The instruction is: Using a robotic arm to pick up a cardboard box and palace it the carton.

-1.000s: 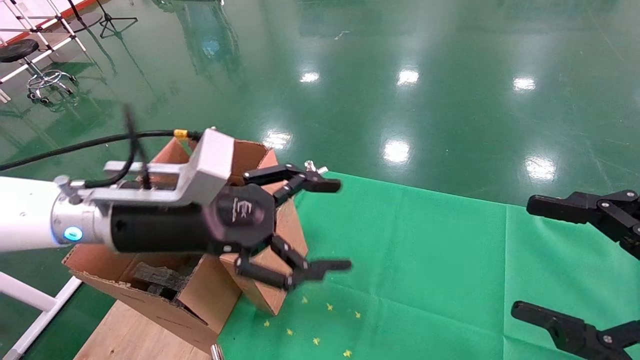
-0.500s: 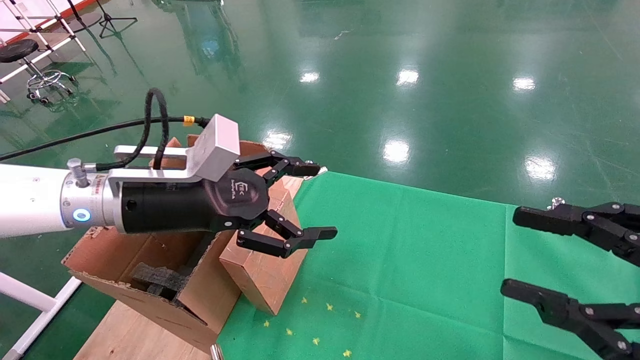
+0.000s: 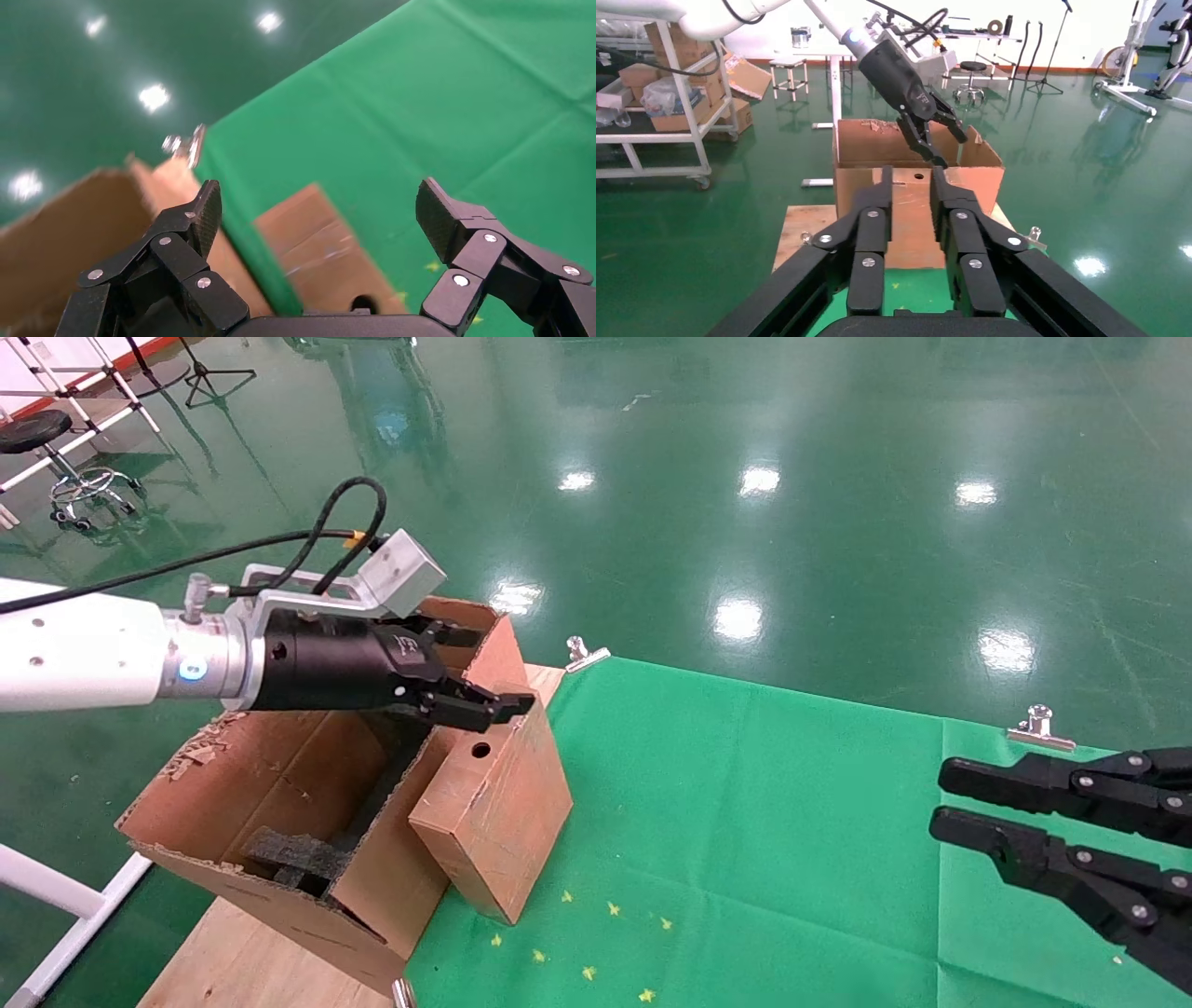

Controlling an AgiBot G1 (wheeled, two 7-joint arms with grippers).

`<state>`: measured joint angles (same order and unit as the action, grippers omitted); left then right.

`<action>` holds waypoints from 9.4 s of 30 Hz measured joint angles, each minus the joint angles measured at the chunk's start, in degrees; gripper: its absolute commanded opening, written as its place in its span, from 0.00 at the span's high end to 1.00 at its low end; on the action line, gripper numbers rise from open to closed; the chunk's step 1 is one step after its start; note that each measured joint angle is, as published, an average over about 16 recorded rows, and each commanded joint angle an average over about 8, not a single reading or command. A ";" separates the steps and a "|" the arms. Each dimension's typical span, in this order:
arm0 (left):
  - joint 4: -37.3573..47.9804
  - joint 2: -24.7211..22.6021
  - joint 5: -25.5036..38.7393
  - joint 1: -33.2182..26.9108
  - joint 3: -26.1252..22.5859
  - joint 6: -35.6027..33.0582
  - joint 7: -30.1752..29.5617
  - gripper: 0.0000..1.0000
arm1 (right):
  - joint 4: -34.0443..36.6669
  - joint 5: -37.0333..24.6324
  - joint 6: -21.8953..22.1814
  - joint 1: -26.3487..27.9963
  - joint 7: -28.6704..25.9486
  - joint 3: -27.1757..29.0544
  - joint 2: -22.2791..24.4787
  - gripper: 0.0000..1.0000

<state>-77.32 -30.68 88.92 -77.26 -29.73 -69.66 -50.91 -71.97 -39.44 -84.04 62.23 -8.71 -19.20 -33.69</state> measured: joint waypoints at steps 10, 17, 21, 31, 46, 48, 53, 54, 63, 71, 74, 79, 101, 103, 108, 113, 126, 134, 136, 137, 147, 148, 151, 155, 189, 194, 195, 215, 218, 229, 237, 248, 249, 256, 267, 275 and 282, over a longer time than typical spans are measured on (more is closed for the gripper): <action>-0.30 -2.31 7.78 -3.64 -3.93 -4.61 -13.29 0.00 | 0.00 0.00 0.00 0.00 0.00 -0.01 0.00 1.00; -0.45 -3.76 10.37 -3.64 -5.73 -6.01 -15.79 0.00 | 0.00 0.01 0.00 0.00 0.00 -0.01 0.00 1.00; -0.50 -4.27 11.36 -3.22 -6.27 -5.80 -16.32 0.00 | 0.00 0.01 0.00 0.00 0.01 -0.01 0.00 1.00; -0.53 -5.05 13.31 -2.44 -6.48 -3.60 -17.47 0.00 | 0.00 0.01 0.01 0.00 0.01 -0.02 0.01 1.00; -0.55 -5.63 14.77 -2.54 -6.64 -2.34 -17.58 1.00 | 0.01 0.02 0.02 -0.01 0.01 -0.01 0.01 0.00; -0.55 -5.62 14.73 -2.55 -6.63 -2.34 -17.63 1.00 | 0.01 0.02 0.02 -0.01 0.01 -0.01 0.01 0.00; -0.55 -5.58 14.55 -2.53 -6.59 -2.34 -17.74 1.00 | 0.01 0.02 0.02 -0.01 0.01 -0.01 0.01 0.00; -0.55 -5.57 14.52 -2.52 -6.58 -2.34 -17.76 1.00 | 0.01 0.02 0.02 -0.01 0.01 -0.01 0.01 0.00; -0.55 -5.52 14.30 -2.46 -6.49 -2.36 -17.88 1.00 | 0.01 0.02 0.02 -0.01 0.01 -0.01 0.01 0.00; -0.15 -5.58 14.15 -2.67 -6.40 -2.39 -17.50 1.00 | 0.01 0.02 0.02 0.00 0.01 -0.01 0.01 0.00; 0.25 -5.52 13.77 -3.08 -6.16 -2.44 -16.95 1.00 | 0.01 0.02 0.02 0.00 0.01 -0.01 0.01 0.00; 1.64 -5.10 12.06 -4.59 -5.04 -2.51 -15.08 1.00 | 0.02 0.02 0.02 0.00 0.01 -0.02 0.01 0.00; 21.74 0.95 6.50 -26.54 2.67 -8.26 7.57 1.00 | 0.02 0.03 0.03 0.00 0.02 -0.03 0.01 0.00; 24.27 1.32 7.80 -27.59 2.17 -8.87 9.79 1.00 | 0.02 0.03 0.03 0.00 0.02 -0.03 0.01 0.00; 31.24 1.45 11.82 -28.60 0.28 -8.89 15.17 1.00 | 0.02 0.03 0.03 0.00 0.02 -0.03 0.01 0.00; 38.88 0.45 15.54 -28.33 -1.57 -6.67 19.91 1.00 | 0.02 0.04 0.03 0.00 0.02 -0.03 0.02 0.00; 56.66 -4.42 21.17 -28.00 -4.35 2.19 29.13 1.00 | 0.02 0.04 0.03 0.01 0.03 -0.04 0.02 0.00; 64.52 -7.53 22.37 -27.65 -5.09 6.43 33.44 1.00 | 0.02 0.04 0.03 0.01 0.03 -0.05 0.02 0.00; 66.08 -8.30 22.52 -27.47 -5.18 7.49 34.09 1.00 | 0.02 0.04 0.03 0.01 0.03 -0.05 0.02 0.00; 66.83 -8.69 22.58 -27.35 -5.23 8.04 34.35 1.00 | 0.02 0.04 0.03 0.01 0.03 -0.05 0.02 0.00; 72.96 -12.11 23.18 -25.69 -5.60 13.45 34.73 1.00 | 0.02 0.05 0.04 0.01 0.03 -0.05 0.02 0.00; 73.46 -12.38 23.24 -25.49 -5.63 13.92 34.60 1.00 | 0.02 0.05 0.04 0.01 0.03 -0.05 0.02 0.00; 74.87 -13.09 23.39 -24.88 -5.72 15.16 34.06 1.00 | 0.02 0.05 0.04 0.01 0.03 -0.06 0.02 0.00; 76.38 -13.86 23.62 -24.01 -5.88 16.46 33.16 1.00 | 0.02 0.05 0.04 0.01 0.04 -0.06 0.02 0.00; 78.76 -14.86 23.88 -21.21 -5.94 18.67 30.36 0.00 | 0.03 0.06 0.06 0.00 0.04 -0.06 0.03 0.00; 78.24 -14.61 23.53 -21.74 -5.66 17.98 30.85 0.00 | 0.04 0.06 0.06 0.00 0.04 -0.06 0.03 0.00; 77.99 -14.49 23.34 -21.96 -5.52 17.67 31.10 0.00 | 0.04 0.06 0.06 0.00 0.04 -0.06 0.03 0.00; 66.02 -9.12 11.45 -28.64 1.89 -1.93 41.44 0.00 | 0.05 0.07 0.08 0.00 0.05 -0.06 0.04 0.00; 65.12 -8.80 10.68 -28.78 2.30 -3.31 41.95 0.00 | 0.05 0.07 0.08 -0.01 0.05 -0.06 0.04 0.00; 60.51 -8.44 6.34 -25.40 3.14 -4.29 41.73 0.00 | 0.06 0.08 0.09 -0.01 0.05 -0.06 0.04 0.00; 52.81 -7.88 -0.91 -19.86 4.59 -5.93 41.53 0.00 | 0.07 0.08 0.09 0.00 0.06 -0.06 0.05 0.00; 41.53 -7.07 -11.51 -11.69 6.69 -8.25 41.21 0.00 | 0.07 0.08 0.09 0.00 0.06 -0.07 0.05 0.00; 40.52 -6.99 -12.47 -10.95 6.87 -8.46 41.18 0.00 | 0.07 0.08 0.09 0.00 0.06 -0.07 0.05 0.00; 33.34 -6.48 -19.21 -5.75 8.21 -9.94 40.98 0.00 | 0.07 0.09 0.09 0.00 0.06 -0.07 0.05 0.00; 22.07 -5.66 -29.82 2.42 10.30 -12.26 40.67 0.00 | 0.07 0.09 0.09 0.00 0.06 -0.08 0.05 0.00; 13.89 -5.07 -37.51 8.34 11.82 -13.94 40.44 0.00 | 0.07 0.09 0.10 0.00 0.07 -0.08 0.05 0.00; 7.29 -4.60 -43.70 13.11 13.04 -15.30 40.26 0.00 | 0.07 0.10 0.10 0.00 0.07 -0.08 0.05 0.00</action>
<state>-70.02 -35.28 45.22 -64.15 -16.69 -84.96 -10.65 -71.90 -39.34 -83.94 62.23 -8.64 -19.29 -33.64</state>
